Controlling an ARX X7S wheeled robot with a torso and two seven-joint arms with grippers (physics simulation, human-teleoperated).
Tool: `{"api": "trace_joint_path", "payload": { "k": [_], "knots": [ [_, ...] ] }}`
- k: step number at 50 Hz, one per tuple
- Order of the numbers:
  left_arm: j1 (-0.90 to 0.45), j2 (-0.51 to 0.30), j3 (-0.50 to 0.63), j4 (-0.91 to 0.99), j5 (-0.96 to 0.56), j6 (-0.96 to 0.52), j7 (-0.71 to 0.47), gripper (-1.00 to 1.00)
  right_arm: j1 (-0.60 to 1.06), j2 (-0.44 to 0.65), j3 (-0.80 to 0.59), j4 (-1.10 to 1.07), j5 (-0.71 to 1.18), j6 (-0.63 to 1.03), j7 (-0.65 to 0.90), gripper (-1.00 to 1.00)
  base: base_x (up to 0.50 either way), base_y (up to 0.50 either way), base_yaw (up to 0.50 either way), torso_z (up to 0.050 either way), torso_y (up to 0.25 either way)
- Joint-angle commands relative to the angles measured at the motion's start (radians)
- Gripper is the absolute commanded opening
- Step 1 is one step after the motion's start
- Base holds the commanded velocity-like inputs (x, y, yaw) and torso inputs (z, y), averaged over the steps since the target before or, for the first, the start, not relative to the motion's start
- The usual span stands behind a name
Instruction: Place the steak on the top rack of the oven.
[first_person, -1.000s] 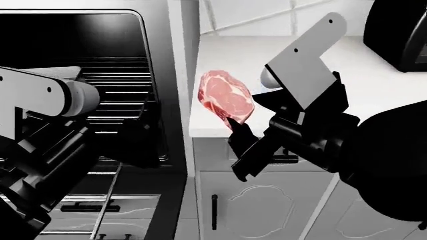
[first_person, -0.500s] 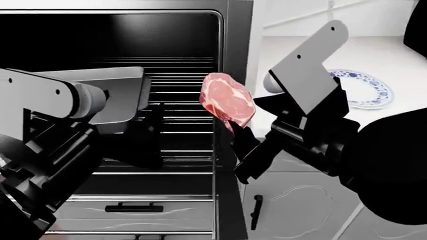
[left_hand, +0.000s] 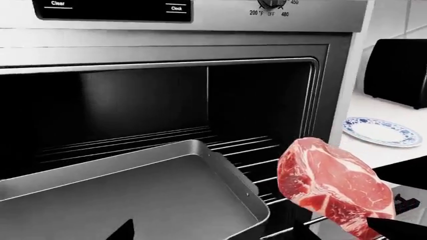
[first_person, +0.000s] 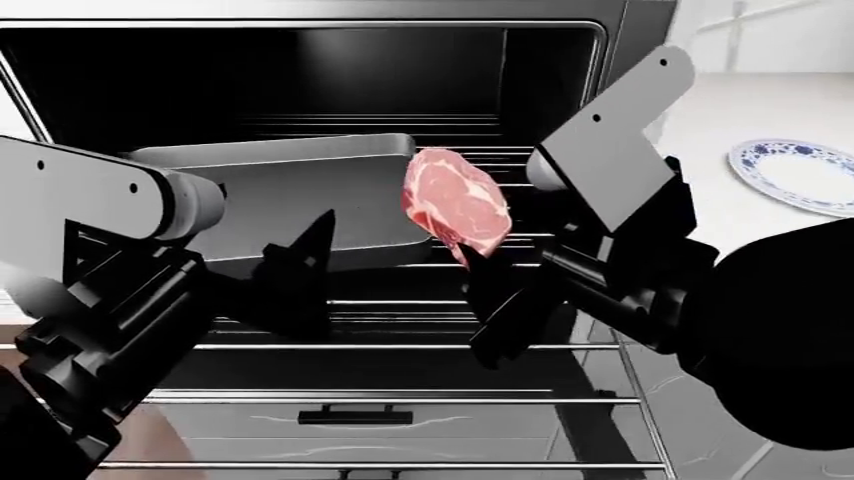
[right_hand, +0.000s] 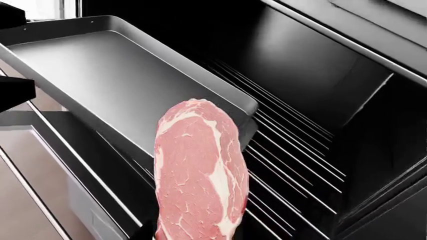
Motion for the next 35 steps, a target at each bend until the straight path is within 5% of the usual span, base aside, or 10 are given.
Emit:
{"api": "trace_joint_path", "payload": {
  "k": [1, 24, 35],
  "knots": [
    [0.016, 0.002, 0.007, -0.012, -0.007, 0.006, 0.014, 1.00, 0.006, -0.005, 0.006, 0.008, -0.025, 0.010, -0.009, -1.00, 0.00, 0.50, 0.00, 0.000, 0.000],
    [0.025, 0.015, 0.014, -0.023, 0.048, 0.003, 0.046, 1.00, -0.023, 0.009, 0.013, 0.010, -0.047, -0.015, -0.028, -1.00, 0.00, 0.49, 0.00, 0.000, 0.000],
    [0.033, 0.004, 0.002, -0.017, 0.044, 0.015, 0.047, 1.00, -0.050, -0.016, 0.008, 0.096, -0.153, -0.037, -0.128, -1.00, 0.00, 0.03, 0.00, 0.000, 0.000]
  ]
}}
